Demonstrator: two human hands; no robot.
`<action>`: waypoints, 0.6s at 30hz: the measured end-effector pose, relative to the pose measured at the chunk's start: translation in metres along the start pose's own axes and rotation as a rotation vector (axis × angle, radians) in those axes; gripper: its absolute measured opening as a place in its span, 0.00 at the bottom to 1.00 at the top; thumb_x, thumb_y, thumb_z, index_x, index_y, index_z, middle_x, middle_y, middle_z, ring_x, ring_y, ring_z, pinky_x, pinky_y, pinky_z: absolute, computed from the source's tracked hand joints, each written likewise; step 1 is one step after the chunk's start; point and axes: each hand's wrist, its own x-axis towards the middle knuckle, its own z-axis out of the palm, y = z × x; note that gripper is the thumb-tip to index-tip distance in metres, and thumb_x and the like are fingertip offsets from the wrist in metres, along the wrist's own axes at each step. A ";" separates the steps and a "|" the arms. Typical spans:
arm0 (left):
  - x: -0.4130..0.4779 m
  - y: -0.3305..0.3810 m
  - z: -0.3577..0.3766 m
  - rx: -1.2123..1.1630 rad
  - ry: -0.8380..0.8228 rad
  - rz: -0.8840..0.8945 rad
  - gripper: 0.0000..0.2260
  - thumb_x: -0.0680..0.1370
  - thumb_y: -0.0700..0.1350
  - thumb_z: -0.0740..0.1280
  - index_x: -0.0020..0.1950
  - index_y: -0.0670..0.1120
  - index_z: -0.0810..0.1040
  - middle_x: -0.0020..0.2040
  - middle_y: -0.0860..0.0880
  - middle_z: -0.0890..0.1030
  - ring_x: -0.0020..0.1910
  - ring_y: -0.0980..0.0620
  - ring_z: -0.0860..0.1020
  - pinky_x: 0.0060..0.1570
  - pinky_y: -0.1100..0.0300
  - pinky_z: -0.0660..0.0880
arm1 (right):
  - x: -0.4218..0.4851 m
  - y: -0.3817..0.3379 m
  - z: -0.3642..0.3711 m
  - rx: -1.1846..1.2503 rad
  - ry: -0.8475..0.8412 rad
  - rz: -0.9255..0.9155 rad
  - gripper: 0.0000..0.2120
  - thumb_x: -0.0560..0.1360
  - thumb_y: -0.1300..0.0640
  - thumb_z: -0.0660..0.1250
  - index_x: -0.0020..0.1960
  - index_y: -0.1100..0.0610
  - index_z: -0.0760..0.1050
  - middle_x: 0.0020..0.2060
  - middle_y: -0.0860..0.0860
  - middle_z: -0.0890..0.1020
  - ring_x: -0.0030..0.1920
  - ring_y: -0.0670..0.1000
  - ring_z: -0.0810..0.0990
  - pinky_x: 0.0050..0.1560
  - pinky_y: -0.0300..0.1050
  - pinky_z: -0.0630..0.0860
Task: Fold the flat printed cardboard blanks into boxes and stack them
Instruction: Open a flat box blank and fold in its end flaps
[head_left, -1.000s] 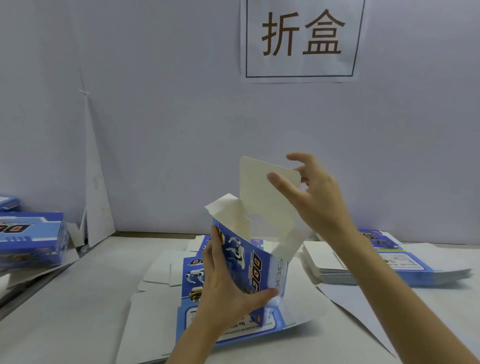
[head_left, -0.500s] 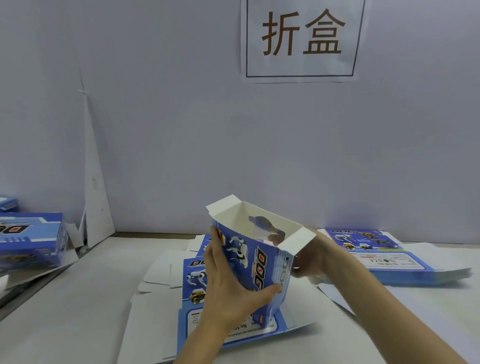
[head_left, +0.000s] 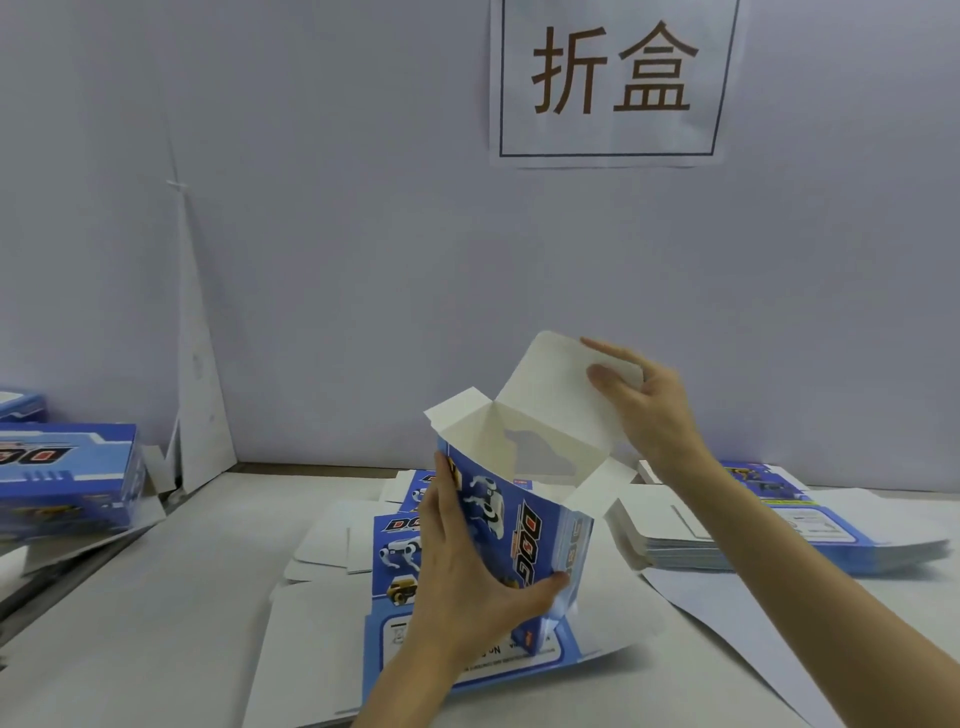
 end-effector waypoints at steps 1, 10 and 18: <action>0.000 0.000 0.000 -0.003 0.005 0.002 0.56 0.57 0.67 0.74 0.59 0.78 0.26 0.59 0.73 0.54 0.63 0.68 0.54 0.63 0.61 0.62 | 0.001 -0.002 0.000 -0.053 -0.013 -0.060 0.15 0.78 0.64 0.65 0.54 0.45 0.79 0.45 0.45 0.83 0.40 0.36 0.79 0.46 0.33 0.73; -0.001 -0.002 0.002 -0.027 0.039 -0.017 0.58 0.59 0.61 0.79 0.59 0.78 0.28 0.62 0.72 0.53 0.71 0.59 0.57 0.67 0.52 0.66 | 0.006 -0.033 0.011 0.107 -0.063 0.131 0.05 0.74 0.49 0.70 0.42 0.47 0.84 0.40 0.49 0.83 0.39 0.52 0.77 0.40 0.48 0.69; -0.001 -0.001 0.002 -0.046 0.071 -0.057 0.58 0.58 0.63 0.78 0.59 0.78 0.28 0.61 0.73 0.54 0.72 0.57 0.58 0.67 0.50 0.67 | 0.004 -0.036 0.022 -0.083 -0.020 -0.032 0.12 0.73 0.62 0.69 0.42 0.44 0.80 0.40 0.44 0.83 0.38 0.46 0.79 0.35 0.36 0.74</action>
